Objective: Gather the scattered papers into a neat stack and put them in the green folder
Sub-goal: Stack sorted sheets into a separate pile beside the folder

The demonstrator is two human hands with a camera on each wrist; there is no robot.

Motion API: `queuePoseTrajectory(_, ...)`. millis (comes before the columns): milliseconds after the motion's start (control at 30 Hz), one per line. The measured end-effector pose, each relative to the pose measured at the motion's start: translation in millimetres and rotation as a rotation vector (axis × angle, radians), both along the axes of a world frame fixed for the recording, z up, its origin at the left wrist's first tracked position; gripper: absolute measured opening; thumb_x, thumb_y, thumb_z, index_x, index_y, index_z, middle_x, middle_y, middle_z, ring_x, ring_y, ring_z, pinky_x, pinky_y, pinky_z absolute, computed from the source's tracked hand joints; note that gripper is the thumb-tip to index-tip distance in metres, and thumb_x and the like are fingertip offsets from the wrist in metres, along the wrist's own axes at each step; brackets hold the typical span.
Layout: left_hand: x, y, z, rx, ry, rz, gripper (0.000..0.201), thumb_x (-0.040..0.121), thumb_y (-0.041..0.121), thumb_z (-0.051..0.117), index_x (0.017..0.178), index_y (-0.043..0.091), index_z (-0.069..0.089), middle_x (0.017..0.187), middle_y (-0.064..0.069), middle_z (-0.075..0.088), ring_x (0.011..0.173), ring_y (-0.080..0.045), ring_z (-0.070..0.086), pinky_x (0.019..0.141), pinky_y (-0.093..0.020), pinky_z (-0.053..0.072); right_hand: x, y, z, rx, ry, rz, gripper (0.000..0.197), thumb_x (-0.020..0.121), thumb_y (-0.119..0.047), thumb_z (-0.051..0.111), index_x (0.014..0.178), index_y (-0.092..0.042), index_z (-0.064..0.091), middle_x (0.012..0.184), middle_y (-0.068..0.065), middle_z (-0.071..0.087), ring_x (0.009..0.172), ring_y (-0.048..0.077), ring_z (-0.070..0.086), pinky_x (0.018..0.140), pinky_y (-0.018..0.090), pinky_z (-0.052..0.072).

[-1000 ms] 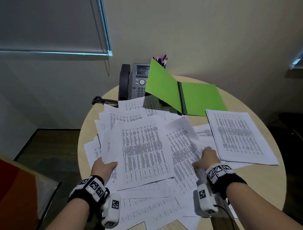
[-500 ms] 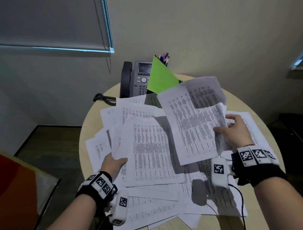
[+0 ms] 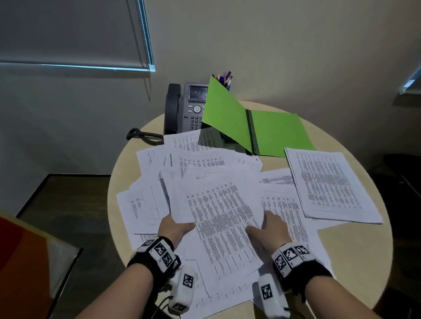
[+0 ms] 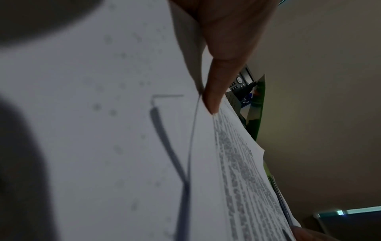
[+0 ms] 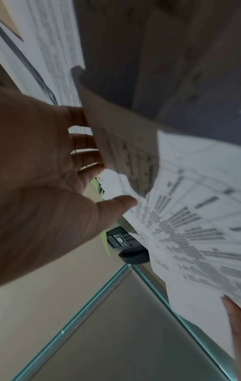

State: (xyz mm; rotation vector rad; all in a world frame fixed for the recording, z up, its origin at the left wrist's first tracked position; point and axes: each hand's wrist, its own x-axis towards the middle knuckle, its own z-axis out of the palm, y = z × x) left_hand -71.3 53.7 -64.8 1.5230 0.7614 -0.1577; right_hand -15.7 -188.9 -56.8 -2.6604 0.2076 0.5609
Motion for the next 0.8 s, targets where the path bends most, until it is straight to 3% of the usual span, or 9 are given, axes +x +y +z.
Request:
queuePoseTrajectory(67,1.0,-0.1,-1.0,0.04,-0.043,0.002,0.027,0.077,-0.006,0.069,0.097,0.008,0.057,0.1,-0.013,0.062,0.091,-0.024,0.057,0.08,-0.03,0.044,4.7,-8.0,2.5,-0.037,-0.011,-0.01,0.048,0.078,-0.049,0.059,0.109,-0.013,0.051,0.118,0.013,0.056,0.11,0.032,0.05,0.09,0.037,0.043)
queuePoseTrajectory(133,3.4,6.5,-4.7,0.069,-0.057,0.047,0.023,0.078,-0.006,0.067,0.092,0.01,0.057,0.097,-0.014,0.062,0.093,-0.029,0.059,0.081,-0.035,0.047,9.0,-21.7,5.2,-0.106,0.0,-0.052,0.047,0.08,-0.042,0.059,0.116,-0.013,0.051,0.123,0.014,0.054,0.115,0.033,0.049,0.094,0.039,0.043)
queuePoseTrajectory(200,4.2,16.6,-8.6,0.122,-0.044,0.063,0.025,0.079,-0.002,0.067,0.099,0.008,0.057,0.1,-0.015,0.063,0.098,-0.034,0.061,0.087,-0.041,0.049,10.6,-38.6,4.5,-0.18,0.023,-0.119,0.052,0.077,-0.033,0.062,0.123,-0.014,0.048,0.127,0.013,0.05,0.118,0.034,0.046,0.098,0.042,0.043)
queuePoseTrajectory(300,2.7,32.1,-13.8,0.21,-0.02,0.067,0.033,0.082,0.009,0.066,0.114,0.006,0.057,0.109,-0.017,0.065,0.101,-0.036,0.061,0.09,-0.044,0.049,7.0,-60.3,4.2,-0.234,0.088,-0.265,0.087,0.066,-0.047,0.075,0.135,-0.013,0.035,0.136,0.017,0.041,0.126,0.035,0.038,0.102,0.045,0.037)
queuePoseTrajectory(367,0.2,38.8,-15.9,0.242,-0.013,0.073,0.037,0.086,0.015,0.064,0.12,0.004,0.055,0.113,-0.017,0.065,0.098,-0.033,0.06,0.085,-0.039,0.049,4.0,-67.3,6.6,-0.243,0.106,-0.317,0.111,0.059,-0.055,0.079,0.142,-0.009,0.022,0.139,0.02,0.036,0.129,0.038,0.035,0.103,0.047,0.036)
queuePoseTrajectory(467,-1.2,40.0,-16.0,0.294,-0.005,0.057,0.04,0.089,0.021,0.06,0.124,0.001,0.054,0.109,-0.018,0.064,0.091,-0.03,0.057,0.079,-0.034,0.045,-0.4,-67.5,9.7,-0.242,0.12,-0.36,0.116,0.059,-0.052,0.08,0.144,-0.006,0.015,0.139,0.021,0.035,0.128,0.039,0.035,0.1,0.045,0.039)
queuePoseTrajectory(667,-4.5,37.0,-12.5,0.252,-0.024,0.077,0.036,0.084,0.023,0.068,0.111,0.001,0.059,0.092,-0.013,0.063,0.084,-0.029,0.058,0.073,-0.033,0.045,-10.1,-54.7,3.6,-0.063,0.098,-0.276,0.074,0.06,-0.034,0.079,0.118,-0.005,0.044,0.115,0.016,0.059,0.104,0.033,0.06,0.085,0.04,0.053)
queuePoseTrajectory(733,-6.0,33.7,-5.3,0.188,-0.032,0.069,0.03,0.078,0.012,0.074,0.102,0.003,0.058,0.093,-0.01,0.062,0.086,-0.027,0.057,0.077,-0.033,0.044,-12.8,-49.3,1.7,-0.118,0.074,-0.229,0.055,0.064,-0.03,0.073,0.109,-0.006,0.051,0.111,0.016,0.059,0.101,0.033,0.06,0.084,0.038,0.054)
queuePoseTrajectory(800,-6.1,31.6,-1.3,0.146,-0.033,0.058,0.034,0.076,0.0,0.073,0.105,0.004,0.056,0.099,-0.011,0.06,0.09,-0.026,0.055,0.082,-0.032,0.043,-12.5,-44.0,5.5,-0.059,0.056,-0.236,0.034,0.072,-0.015,0.066,0.101,-0.004,0.051,0.11,0.017,0.058,0.096,0.032,0.059,0.08,0.035,0.053)
